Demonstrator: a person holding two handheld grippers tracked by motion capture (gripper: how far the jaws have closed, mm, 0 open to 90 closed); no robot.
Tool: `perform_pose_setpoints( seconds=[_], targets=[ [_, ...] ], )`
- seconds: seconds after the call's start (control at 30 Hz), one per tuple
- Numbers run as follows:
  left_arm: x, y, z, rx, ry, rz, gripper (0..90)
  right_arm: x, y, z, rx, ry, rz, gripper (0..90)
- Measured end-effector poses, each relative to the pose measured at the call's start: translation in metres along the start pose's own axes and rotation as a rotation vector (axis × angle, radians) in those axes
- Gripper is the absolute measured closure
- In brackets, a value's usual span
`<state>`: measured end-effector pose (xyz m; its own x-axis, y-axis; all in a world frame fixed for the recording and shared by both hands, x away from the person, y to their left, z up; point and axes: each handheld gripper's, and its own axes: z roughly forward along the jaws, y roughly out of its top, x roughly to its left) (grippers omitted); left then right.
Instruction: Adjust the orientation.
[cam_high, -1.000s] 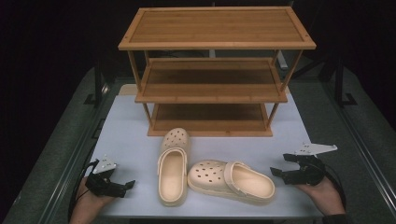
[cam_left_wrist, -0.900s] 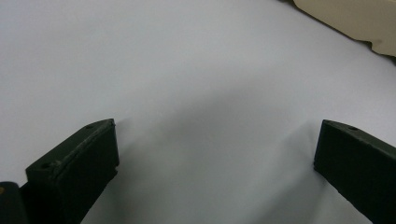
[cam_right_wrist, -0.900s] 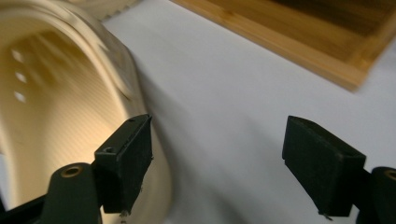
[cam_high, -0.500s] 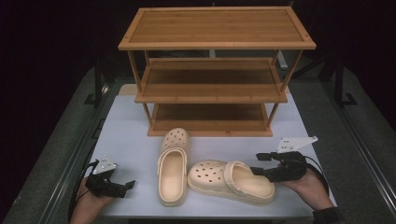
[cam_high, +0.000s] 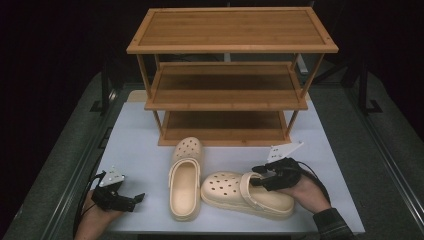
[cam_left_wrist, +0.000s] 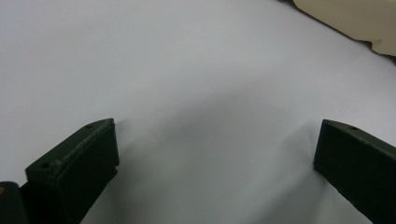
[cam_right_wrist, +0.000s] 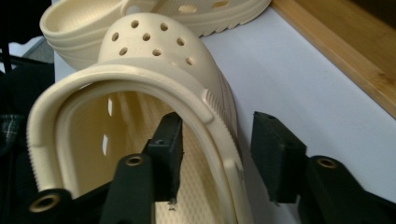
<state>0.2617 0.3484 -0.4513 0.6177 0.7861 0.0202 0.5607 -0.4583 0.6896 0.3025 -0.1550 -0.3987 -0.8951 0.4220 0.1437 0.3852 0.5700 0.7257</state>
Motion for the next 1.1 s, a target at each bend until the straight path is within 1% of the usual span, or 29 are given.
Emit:
perform_pose_setpoints(
  seconds=[0.03,0.07,0.13,0.27,0.5,0.57,0.6,0.63,0.77,0.8,0.83,0.87,0.9,0.93,0.97,1.0,1.03,1.07,1.1],
  targets=[
    [0.0,0.0,0.0,0.0,0.0,0.0,0.0,0.0,0.001,0.003,0.009,0.007,-0.009,61.9],
    [0.0,0.0,0.0,0.001,0.0,0.0,0.0,0.0,0.001,0.004,0.01,0.008,-0.017,64.4],
    [0.0,0.0,0.0,0.001,0.0,0.0,0.0,0.0,0.001,0.005,0.007,0.013,-0.018,65.4],
    [0.0,0.0,0.0,0.001,0.0,-0.001,0.0,0.001,0.0,0.004,0.005,-0.006,-0.045,69.6],
    [0.0,0.0,0.0,0.001,-0.001,-0.002,0.0,0.003,-0.001,0.0,0.012,-0.02,-0.074,74.4],
    [0.0,0.0,0.0,0.001,-0.001,-0.002,0.0,0.001,-0.002,-0.004,0.01,-0.038,-0.064,75.7],
    [0.0,0.0,0.0,0.001,-0.001,-0.002,0.0,0.001,-0.002,-0.004,0.01,-0.038,-0.064,75.7],
    [0.0,0.0,0.0,0.001,-0.001,-0.002,0.0,0.001,-0.003,-0.006,0.007,-0.045,-0.059,75.8],
    [0.0,0.0,0.0,0.003,-0.002,-0.003,0.0,-0.006,-0.005,-0.019,-0.022,-0.101,-0.038,75.8],
    [0.0,0.0,0.0,0.003,-0.002,-0.003,0.0,-0.008,-0.006,-0.022,-0.026,-0.117,-0.026,75.9],
    [0.0,0.0,0.0,0.003,-0.002,-0.003,0.0,-0.013,-0.01,-0.03,-0.033,-0.149,-0.015,75.8],
    [0.0,0.0,0.0,0.003,-0.002,-0.003,0.0,-0.013,-0.01,-0.03,-0.033,-0.149,-0.015,75.8],
    [0.0,0.0,0.0,0.003,-0.002,-0.003,0.0,-0.015,-0.011,-0.032,-0.035,-0.16,-0.007,75.8],
    [0.0,0.0,0.0,0.003,-0.002,-0.003,0.0,-0.017,-0.014,-0.034,-0.034,-0.174,0.002,75.8],
    [0.0,0.0,0.0,0.003,-0.002,-0.004,0.0,-0.022,-0.018,-0.039,-0.032,-0.204,0.014,75.7],
    [0.0,0.0,0.0,0.003,-0.002,-0.004,0.0,-0.022,-0.018,-0.039,-0.032,-0.204,0.014,75.7],
    [0.0,0.0,0.0,0.003,-0.002,-0.004,0.0,-0.026,-0.022,-0.043,-0.029,-0.228,0.03,75.7],
    [0.0,0.0,0.0,0.004,-0.003,-0.004,0.0,-0.026,-0.022,-0.043,-0.029,-0.228,0.03,75.7],
    [0.0,0.0,0.0,0.003,-0.002,-0.004,0.0,-0.028,-0.023,-0.044,-0.028,-0.237,0.041,75.7]
  ],
)
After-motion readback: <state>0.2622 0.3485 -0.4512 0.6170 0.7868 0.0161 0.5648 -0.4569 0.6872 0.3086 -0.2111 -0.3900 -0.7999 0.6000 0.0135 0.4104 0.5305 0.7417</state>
